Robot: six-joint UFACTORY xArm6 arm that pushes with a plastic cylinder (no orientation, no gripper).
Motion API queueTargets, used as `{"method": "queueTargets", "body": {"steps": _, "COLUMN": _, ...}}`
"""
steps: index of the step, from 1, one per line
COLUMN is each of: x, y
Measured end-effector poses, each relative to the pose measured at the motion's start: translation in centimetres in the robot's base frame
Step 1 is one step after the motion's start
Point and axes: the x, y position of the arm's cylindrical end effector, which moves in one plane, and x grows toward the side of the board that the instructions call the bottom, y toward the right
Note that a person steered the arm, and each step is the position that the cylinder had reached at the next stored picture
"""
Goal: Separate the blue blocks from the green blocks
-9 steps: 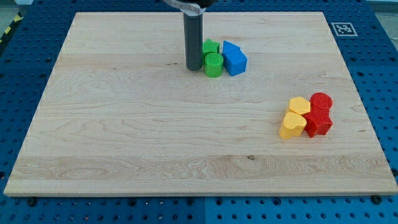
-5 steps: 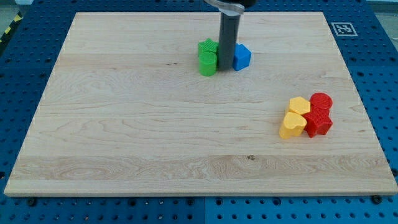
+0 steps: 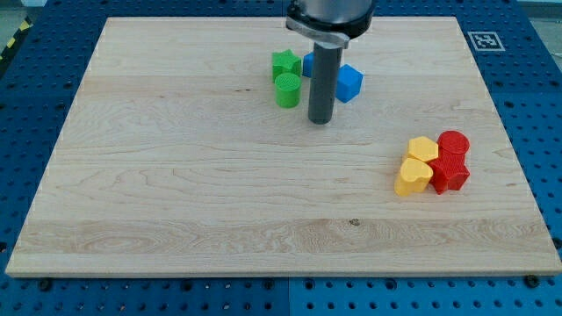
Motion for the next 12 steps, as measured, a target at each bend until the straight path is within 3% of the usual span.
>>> {"method": "queueTargets", "body": {"steps": 2, "x": -5.7, "y": -4.1}}
{"method": "queueTargets", "body": {"steps": 3, "x": -6.0, "y": -3.9}}
{"method": "queueTargets", "body": {"steps": 4, "x": -4.8, "y": -1.9}}
{"method": "queueTargets", "body": {"steps": 7, "x": -9.7, "y": 0.3}}
{"method": "queueTargets", "body": {"steps": 8, "x": -9.8, "y": 5.4}}
{"method": "queueTargets", "body": {"steps": 12, "x": -16.4, "y": -2.3}}
